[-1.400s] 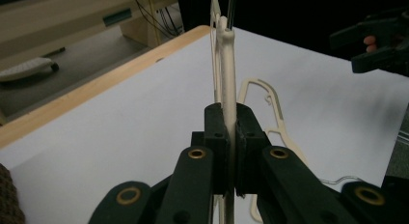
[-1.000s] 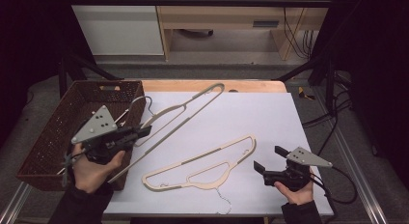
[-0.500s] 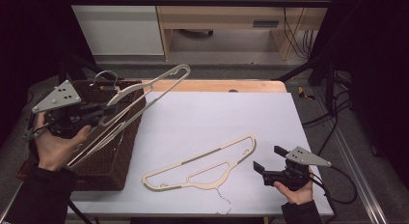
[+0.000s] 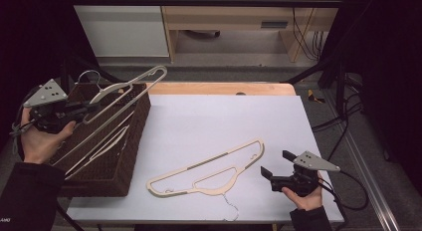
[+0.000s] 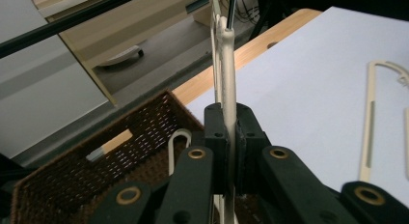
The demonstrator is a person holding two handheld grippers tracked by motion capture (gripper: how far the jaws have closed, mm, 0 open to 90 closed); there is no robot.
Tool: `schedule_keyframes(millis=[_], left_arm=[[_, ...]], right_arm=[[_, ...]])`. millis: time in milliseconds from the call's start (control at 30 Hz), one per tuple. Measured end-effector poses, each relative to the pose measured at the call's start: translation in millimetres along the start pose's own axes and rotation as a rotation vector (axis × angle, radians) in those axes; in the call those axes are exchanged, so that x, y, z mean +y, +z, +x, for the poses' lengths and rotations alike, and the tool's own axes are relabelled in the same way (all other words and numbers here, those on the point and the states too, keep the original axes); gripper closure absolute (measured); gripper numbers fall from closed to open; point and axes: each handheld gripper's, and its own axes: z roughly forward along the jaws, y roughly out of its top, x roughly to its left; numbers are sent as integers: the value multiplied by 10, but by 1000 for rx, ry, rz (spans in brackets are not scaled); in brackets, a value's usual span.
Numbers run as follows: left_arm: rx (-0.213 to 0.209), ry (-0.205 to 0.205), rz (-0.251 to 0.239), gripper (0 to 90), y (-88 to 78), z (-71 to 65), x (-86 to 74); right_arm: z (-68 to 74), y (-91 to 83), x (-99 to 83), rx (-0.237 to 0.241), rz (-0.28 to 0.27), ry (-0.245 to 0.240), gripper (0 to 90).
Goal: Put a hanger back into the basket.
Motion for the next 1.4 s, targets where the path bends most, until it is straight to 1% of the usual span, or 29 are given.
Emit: schedule_keyframes(millis=[33, 100, 133, 167, 200, 233, 267, 333, 400, 467, 567, 600, 633, 767, 833, 867, 900, 967, 1000, 1100, 1133, 1167, 1200, 1267, 1300, 1367, 1400], left_arm=[[6, 3, 7, 859, 7, 28, -30], [15, -7, 2, 859, 30, 76, -93], [17, -5, 15, 859, 33, 113, -123], [23, -13, 17, 859, 44, 135, -156], [30, -11, 29, 859, 47, 165, -186], [33, -24, 27, 859, 57, 187, -218], [42, -21, 35, 859, 58, 224, -257], [44, -32, 42, 859, 56, 272, -310], [69, -41, 41, 859, 53, 347, -395], [67, -47, 50, 859, 46, 364, -423], [77, -53, 59, 859, 43, 410, -501], [85, -51, 73, 859, 43, 431, -549], [85, -51, 73, 859, 43, 431, -549], [100, -43, 108, 859, 63, 443, -649], [106, -46, 115, 859, 78, 438, -703], [106, -46, 122, 859, 95, 430, -762], [106, -46, 122, 859, 95, 430, -762], [101, -52, 124, 859, 100, 425, -820], [101, -50, 133, 859, 110, 418, -848], [110, -31, 182, 859, 180, 389, -934], [101, -31, 193, 859, 226, 377, -985], [101, -31, 193, 859, 226, 377, -985], [96, -27, 208, 859, 276, 359, -1018], [100, -27, 216, 859, 307, 345, -1035], [98, -21, 232, 859, 331, 340, -1051], [108, -23, 249, 859, 400, 321, -1120], [108, -23, 249, 859, 400, 321, -1120]], right_arm=[[-1, -1, 0, -1, 1, 0, 55], [-3, -2, 0, -7, 0, -3, 54], [-4, -3, 0, -7, 0, -3, 54], [-4, -3, 0, -7, 0, -3, 54], [-2, 0, 0, -5, 0, -2, 54], [-2, 0, 0, -5, 0, -2, 54], [-3, -1, -1, -1, 2, -4, 54], [-2, 6, -3, -8, 4, -4, 55], [-1, 8, -3, -8, 5, -2, 55], [-1, 8, -2, -8, 5, -1, 56], [0, 12, -4, -8, 6, -3, 55], [0, 12, -4, -7, 7, -2, 56], [1, 13, -4, -7, 7, -2, 55], [1, 13, -4, -8, 8, -2, 55], [0, 18, -6, -11, 10, -1, 55], [2, 21, -6, -9, 10, 0, 55], [2, 21, -6, -9, 10, 0, 55], [4, 26, -9, -9, 10, -2, 56], [7, 32, -11, -7, 12, -2, 55], [7, 42, -15, -5, 17, -6, 55], [11, 45, -16, -7, 17, -4, 55], [11, 45, -16, -7, 17, -4, 55], [11, 46, -16, -6, 17, -3, 55], [12, 46, -17, -6, 17, -3, 55], [12, 46, -17, -6, 17, -3, 56], [9, 42, -18, -3, 18, -6, 55], [8, 43, -18, -5, 17, -9, 56]])
